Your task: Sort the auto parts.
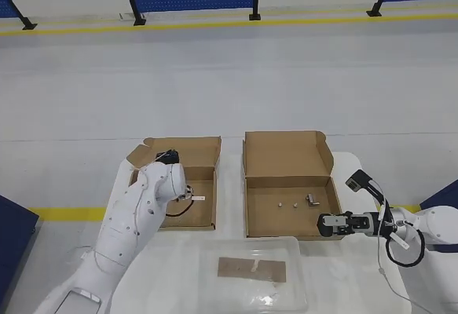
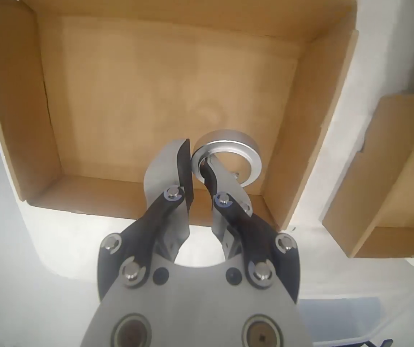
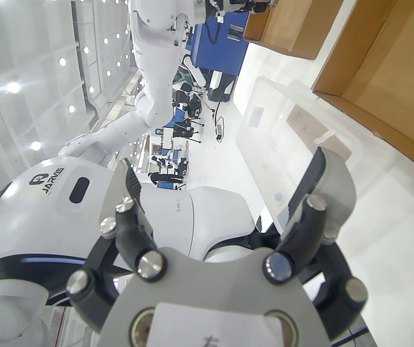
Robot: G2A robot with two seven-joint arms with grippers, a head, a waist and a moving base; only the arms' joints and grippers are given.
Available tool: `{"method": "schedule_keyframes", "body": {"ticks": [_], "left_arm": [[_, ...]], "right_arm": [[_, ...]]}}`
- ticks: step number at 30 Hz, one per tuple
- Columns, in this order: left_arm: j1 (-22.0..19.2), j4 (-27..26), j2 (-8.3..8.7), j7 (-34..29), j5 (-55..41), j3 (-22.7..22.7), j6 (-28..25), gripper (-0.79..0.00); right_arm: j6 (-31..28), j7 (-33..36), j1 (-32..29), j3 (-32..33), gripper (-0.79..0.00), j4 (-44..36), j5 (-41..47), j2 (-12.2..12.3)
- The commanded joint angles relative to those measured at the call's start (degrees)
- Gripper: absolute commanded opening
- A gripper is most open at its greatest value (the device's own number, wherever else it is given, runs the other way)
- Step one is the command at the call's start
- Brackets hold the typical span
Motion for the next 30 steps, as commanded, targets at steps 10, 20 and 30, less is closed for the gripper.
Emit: {"method": "schedule_keyframes", "body": {"ticks": [10,20,30], "left_arm": [[-2.6,7.6,-1.61,0.9,-2.5,1.6,0.9,-0.785],[-5.5,17.0,-2.79,5.1,-9.9,-0.8,-3.0,-0.785],[-11.5,31.5,-7.57,8.3,-13.9,4.0,-2.0,-0.785]], "right_arm": [[0.0,0.0,0.0,0.0,0.000,0.0,0.0,0.0],[0.0,0.0,0.0,0.0,0.000,0.0,0.0,0.0],[0.0,0.0,0.0,0.0,0.000,0.0,0.0,0.0]]}}
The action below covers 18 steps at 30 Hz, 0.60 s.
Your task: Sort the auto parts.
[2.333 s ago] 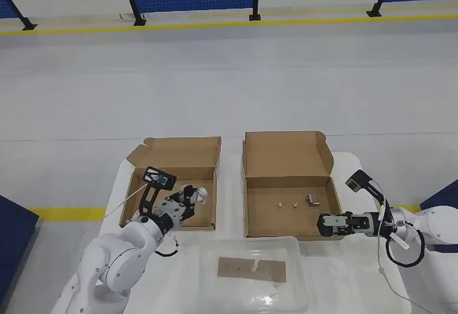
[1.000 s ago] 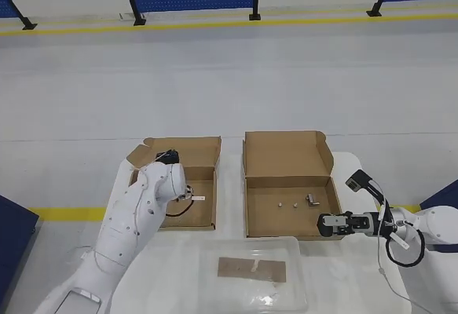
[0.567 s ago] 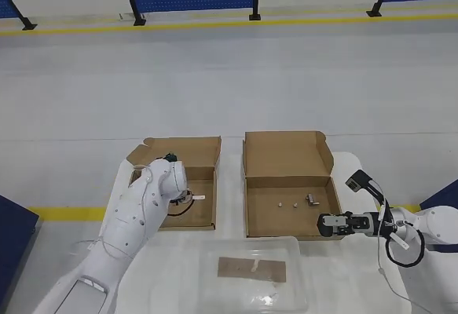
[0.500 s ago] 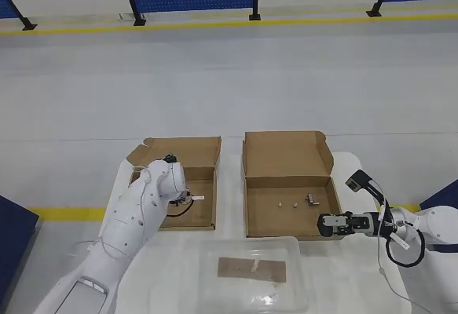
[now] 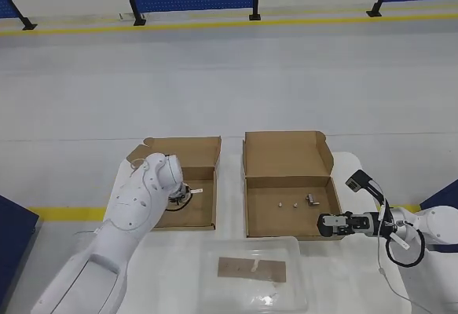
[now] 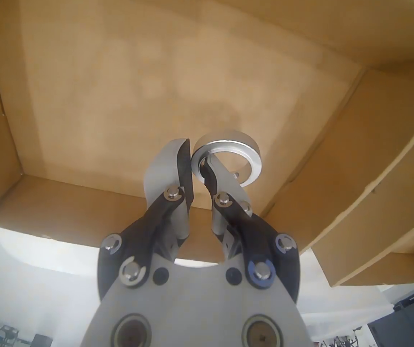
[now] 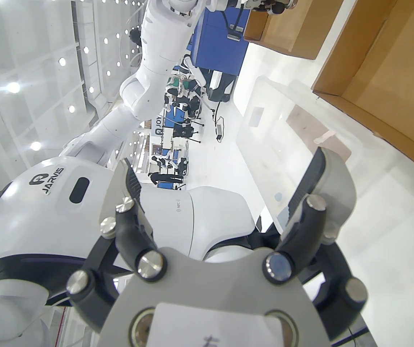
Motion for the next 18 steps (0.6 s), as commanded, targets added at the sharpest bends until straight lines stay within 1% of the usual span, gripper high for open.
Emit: {"method": "schedule_keyframes", "body": {"ticks": [1,9,18], "left_arm": [[-1.0,2.6,-0.95,0.4,-0.7,0.8,-0.2,-0.785],[-3.1,10.1,-3.59,1.6,-2.0,2.7,-1.6,-0.785],[-4.7,15.6,-5.66,2.8,-2.9,3.5,-2.2,-0.785]], "right_arm": [[0.0,0.0,0.0,0.0,0.000,0.0,0.0,0.0],[0.0,0.0,0.0,0.0,0.000,0.0,0.0,0.0],[0.0,0.0,0.0,0.0,0.000,0.0,0.0,0.0]]}}
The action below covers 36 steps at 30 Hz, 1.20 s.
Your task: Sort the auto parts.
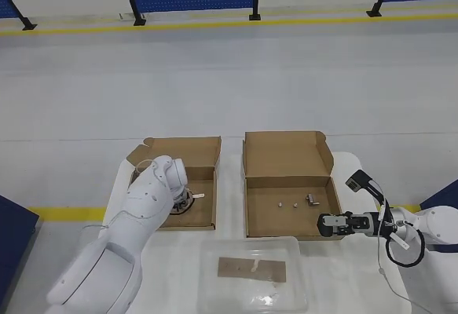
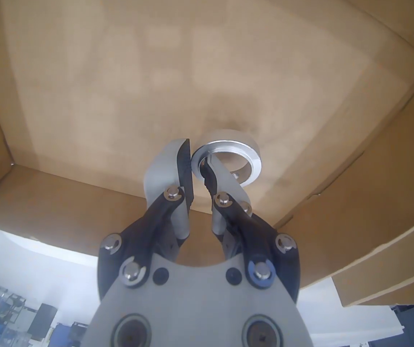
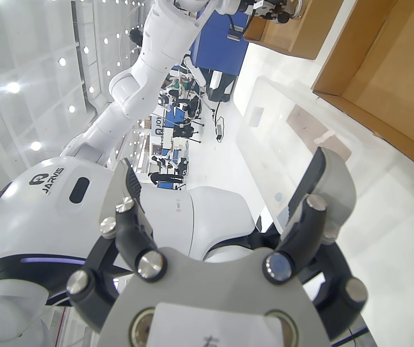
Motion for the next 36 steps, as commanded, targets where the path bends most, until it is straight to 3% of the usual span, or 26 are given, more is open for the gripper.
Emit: {"method": "schedule_keyframes", "body": {"ticks": [1,9,16,20,28,33,34,36], "left_arm": [[-0.3,1.1,-0.40,0.2,-0.2,0.1,-0.2,-0.785],[-1.3,4.1,-1.59,1.0,-0.6,0.2,-0.7,-0.779],[-1.9,5.7,-2.26,1.5,-1.0,0.1,-1.5,-0.677],[-2.3,6.3,-2.53,1.6,-1.1,0.0,-1.8,-0.582],[-3.2,6.8,-2.73,1.5,-1.2,-0.3,-2.2,-0.517],[-3.8,6.7,-2.34,1.4,-2.3,-1.3,-4.6,-0.409],[-4.0,6.6,-2.22,1.3,-2.5,-1.4,-5.1,-0.345],[-4.2,6.2,-1.93,1.5,-2.8,-1.9,-6.1,-0.037]], "right_arm": [[0.0,0.0,0.0,0.0,0.000,0.0,0.0,0.0],[0.0,0.0,0.0,0.0,0.000,0.0,0.0,0.0],[0.0,0.0,0.0,0.0,0.000,0.0,0.0,0.0],[0.0,0.0,0.0,0.0,0.000,0.0,0.0,0.0],[0.0,0.0,0.0,0.0,0.000,0.0,0.0,0.0],[0.0,0.0,0.0,0.0,0.000,0.0,0.0,0.0],[0.0,0.0,0.0,0.0,0.000,0.0,0.0,0.0],[0.0,0.0,0.0,0.0,0.000,0.0,0.0,0.0]]}}
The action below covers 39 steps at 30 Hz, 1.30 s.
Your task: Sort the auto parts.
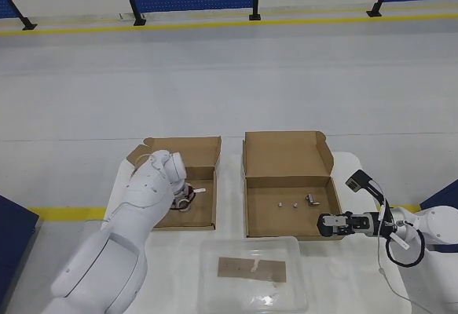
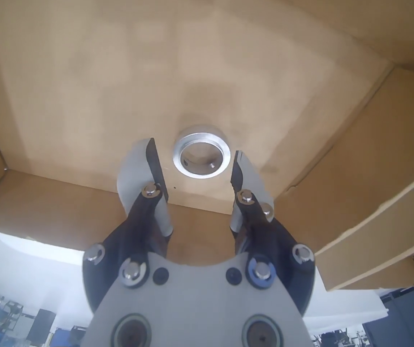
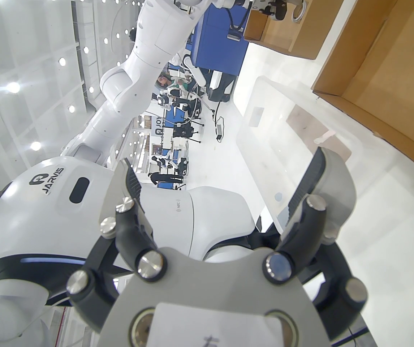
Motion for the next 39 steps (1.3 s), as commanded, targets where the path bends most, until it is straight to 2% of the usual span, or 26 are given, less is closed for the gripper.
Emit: {"method": "schedule_keyframes", "body": {"ticks": [1,7,14,19,20,31,34,39], "left_arm": [[-0.2,-0.5,0.35,0.0,-0.5,-0.5,-1.4,0.000],[-0.3,-2.6,2.07,-0.7,-3.0,-2.9,-7.3,0.000],[1.7,-6.8,6.10,-4.7,-8.3,-8.0,-23.1,0.000],[5.6,-13.7,9.58,-8.5,-10.9,-12.1,-32.8,0.000],[6.4,-15.2,10.31,-8.6,-9.7,-12.6,-32.6,0.000],[6.4,-15.2,10.31,-8.6,-9.7,-12.6,-32.6,0.000],[7.4,-15.5,10.59,-6.7,-9.9,-13.0,-31.7,0.000],[12.4,-19.0,12.46,-12.5,-25.6,-20.5,-41.7,0.000]], "right_arm": [[0.0,0.0,0.0,0.0,0.000,0.0,0.0,0.0],[0.0,0.0,0.0,0.0,0.000,0.0,0.0,0.0],[0.0,0.0,0.0,0.0,0.000,0.0,0.0,0.0],[0.0,0.0,0.0,0.0,0.000,0.0,0.0,0.0],[0.0,0.0,0.0,0.0,0.000,0.0,0.0,0.0],[0.0,0.0,0.0,0.0,0.000,0.0,0.0,0.0],[0.0,0.0,0.0,0.0,0.000,0.0,0.0,0.0],[0.0,0.0,0.0,0.0,0.000,0.0,0.0,0.0]]}}
